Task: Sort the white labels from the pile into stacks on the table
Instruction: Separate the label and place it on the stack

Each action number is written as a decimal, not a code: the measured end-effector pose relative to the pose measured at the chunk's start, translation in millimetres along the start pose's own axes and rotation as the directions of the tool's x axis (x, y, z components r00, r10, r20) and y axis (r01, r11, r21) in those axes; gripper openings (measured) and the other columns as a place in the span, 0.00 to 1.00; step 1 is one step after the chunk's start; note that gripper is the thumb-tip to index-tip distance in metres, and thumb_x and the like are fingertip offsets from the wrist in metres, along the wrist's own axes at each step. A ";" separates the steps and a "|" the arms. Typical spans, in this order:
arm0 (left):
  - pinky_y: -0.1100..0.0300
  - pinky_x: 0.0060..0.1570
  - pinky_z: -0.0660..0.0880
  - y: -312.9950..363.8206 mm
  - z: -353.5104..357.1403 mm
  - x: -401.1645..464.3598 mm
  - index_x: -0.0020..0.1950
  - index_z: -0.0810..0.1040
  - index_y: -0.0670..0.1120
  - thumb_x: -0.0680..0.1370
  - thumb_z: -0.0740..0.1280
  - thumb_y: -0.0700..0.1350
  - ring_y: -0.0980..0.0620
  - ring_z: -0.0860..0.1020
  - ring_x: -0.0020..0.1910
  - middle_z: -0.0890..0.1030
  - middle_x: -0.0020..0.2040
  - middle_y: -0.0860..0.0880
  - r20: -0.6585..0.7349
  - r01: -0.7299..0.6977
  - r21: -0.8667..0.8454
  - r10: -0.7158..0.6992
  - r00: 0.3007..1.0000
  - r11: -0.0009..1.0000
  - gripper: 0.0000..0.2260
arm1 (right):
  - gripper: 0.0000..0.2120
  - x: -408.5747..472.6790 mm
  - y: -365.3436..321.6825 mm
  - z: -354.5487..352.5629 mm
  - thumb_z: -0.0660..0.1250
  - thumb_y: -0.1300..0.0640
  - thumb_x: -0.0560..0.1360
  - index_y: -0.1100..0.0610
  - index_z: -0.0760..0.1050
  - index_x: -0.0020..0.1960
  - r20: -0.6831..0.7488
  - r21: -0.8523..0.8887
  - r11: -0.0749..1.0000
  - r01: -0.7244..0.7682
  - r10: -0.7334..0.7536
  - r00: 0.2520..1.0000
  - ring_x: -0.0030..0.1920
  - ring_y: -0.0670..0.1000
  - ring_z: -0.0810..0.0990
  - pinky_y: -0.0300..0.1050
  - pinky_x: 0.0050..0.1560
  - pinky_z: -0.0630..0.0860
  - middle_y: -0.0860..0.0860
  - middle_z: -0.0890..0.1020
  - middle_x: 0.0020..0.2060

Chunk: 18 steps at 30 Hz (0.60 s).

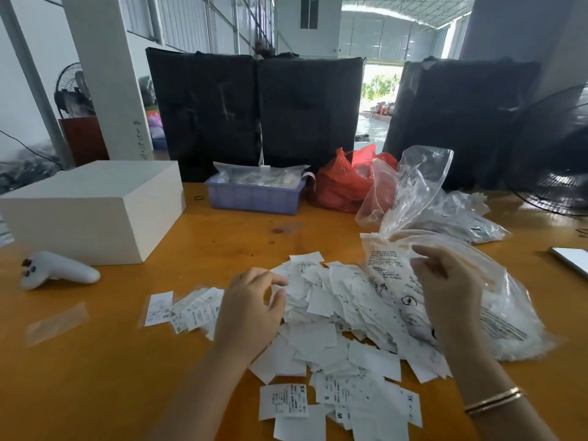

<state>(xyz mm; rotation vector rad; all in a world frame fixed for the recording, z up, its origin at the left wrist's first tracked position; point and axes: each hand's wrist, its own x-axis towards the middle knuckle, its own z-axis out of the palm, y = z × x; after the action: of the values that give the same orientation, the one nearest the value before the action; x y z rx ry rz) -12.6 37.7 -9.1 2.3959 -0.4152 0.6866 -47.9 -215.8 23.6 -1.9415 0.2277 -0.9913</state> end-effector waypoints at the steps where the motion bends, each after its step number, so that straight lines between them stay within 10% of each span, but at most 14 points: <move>1: 0.70 0.49 0.66 4.7 2.3 -1.4 0.52 0.80 0.52 0.78 0.66 0.47 0.60 0.72 0.53 0.77 0.53 0.58 0.047 -0.006 -0.117 0.012 0.999 0.993 0.05 | 0.11 -6.3 -7.4 2.7 0.68 0.63 0.75 0.55 0.80 0.55 0.047 0.135 0.989 -0.053 0.047 0.998 0.31 0.48 0.76 0.38 0.32 0.77 0.48 0.81 0.35; 4: 0.71 0.43 0.72 19.3 5.7 -6.0 0.50 0.80 0.58 0.78 0.65 0.54 0.63 0.77 0.47 0.81 0.47 0.60 0.256 0.132 -0.492 -0.002 0.967 0.860 0.05 | 0.11 -29.1 -29.2 17.0 0.69 0.62 0.72 0.52 0.79 0.53 0.330 0.504 0.794 -0.339 0.186 0.926 0.34 0.46 0.80 0.35 0.35 0.78 0.50 0.83 0.36; 7: 0.67 0.40 0.74 29.5 7.9 -10.4 0.48 0.80 0.53 0.73 0.62 0.61 0.59 0.80 0.42 0.83 0.41 0.56 0.395 0.304 -0.697 -0.005 0.918 0.649 0.14 | 0.17 -49.1 -39.8 34.2 0.72 0.58 0.65 0.52 0.79 0.53 0.540 0.510 0.667 -0.543 0.243 0.806 0.32 0.47 0.79 0.36 0.33 0.76 0.52 0.82 0.36; 16: 0.63 0.34 0.75 34.2 7.7 -8.4 0.48 0.84 0.45 0.72 0.59 0.65 0.52 0.80 0.36 0.81 0.35 0.47 0.556 0.557 -0.731 -0.128 0.821 0.394 0.26 | 0.12 -68.3 -30.7 56.2 0.69 0.64 0.74 0.47 0.79 0.47 0.434 0.332 0.878 -0.346 0.184 0.882 0.29 0.43 0.76 0.33 0.31 0.73 0.46 0.80 0.30; 18: 0.64 0.33 0.75 33.9 9.7 -8.2 0.50 0.82 0.45 0.74 0.65 0.59 0.54 0.81 0.35 0.82 0.35 0.47 0.551 0.541 -0.685 -0.139 0.823 0.488 0.19 | 0.12 -67.0 -26.8 58.1 0.70 0.64 0.74 0.46 0.79 0.47 0.402 0.326 0.885 -0.334 0.190 0.896 0.29 0.43 0.74 0.34 0.30 0.72 0.46 0.78 0.29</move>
<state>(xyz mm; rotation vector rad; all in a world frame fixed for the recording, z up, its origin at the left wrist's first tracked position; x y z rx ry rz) -30.6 6.7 -4.6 1.5709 -0.2962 -0.2553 -56.3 -128.7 -6.9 -1.6309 0.0755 -0.4411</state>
